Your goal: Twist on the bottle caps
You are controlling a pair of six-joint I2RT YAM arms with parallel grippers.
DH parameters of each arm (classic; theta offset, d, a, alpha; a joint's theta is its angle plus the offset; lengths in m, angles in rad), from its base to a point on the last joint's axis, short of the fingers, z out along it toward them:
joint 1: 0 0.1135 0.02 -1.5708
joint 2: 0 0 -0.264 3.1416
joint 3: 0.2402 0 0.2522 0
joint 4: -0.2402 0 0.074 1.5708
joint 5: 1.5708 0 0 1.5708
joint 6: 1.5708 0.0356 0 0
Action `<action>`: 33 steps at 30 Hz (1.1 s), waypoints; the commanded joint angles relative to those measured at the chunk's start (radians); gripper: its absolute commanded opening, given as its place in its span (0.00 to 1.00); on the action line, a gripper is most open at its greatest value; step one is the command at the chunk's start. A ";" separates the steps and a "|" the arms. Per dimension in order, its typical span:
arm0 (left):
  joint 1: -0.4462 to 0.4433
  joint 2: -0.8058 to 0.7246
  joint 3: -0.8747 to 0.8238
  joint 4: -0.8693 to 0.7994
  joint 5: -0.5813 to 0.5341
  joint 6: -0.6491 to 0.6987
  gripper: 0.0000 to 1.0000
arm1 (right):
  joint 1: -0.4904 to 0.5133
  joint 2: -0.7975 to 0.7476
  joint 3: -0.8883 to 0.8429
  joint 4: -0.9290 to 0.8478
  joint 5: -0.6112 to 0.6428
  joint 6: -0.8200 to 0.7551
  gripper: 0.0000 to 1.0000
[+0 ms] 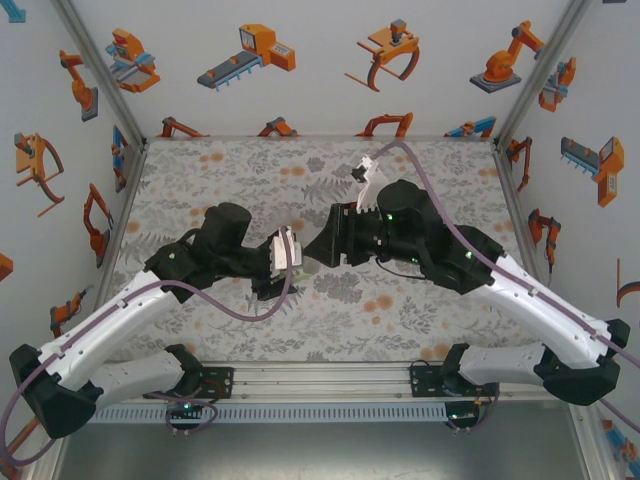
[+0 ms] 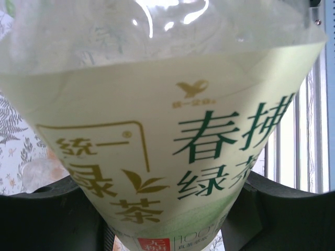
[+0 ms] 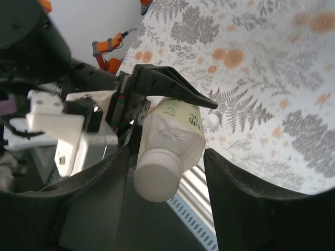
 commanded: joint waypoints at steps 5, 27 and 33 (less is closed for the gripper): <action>-0.004 -0.006 0.013 -0.004 0.054 0.023 0.08 | 0.002 -0.042 0.091 -0.012 -0.143 -0.587 0.56; -0.004 -0.058 0.011 -0.064 0.065 0.050 0.08 | 0.003 0.125 0.348 -0.359 -0.402 -1.292 0.52; -0.004 -0.058 0.017 -0.078 0.066 0.061 0.08 | 0.003 0.132 0.343 -0.348 -0.403 -1.285 0.51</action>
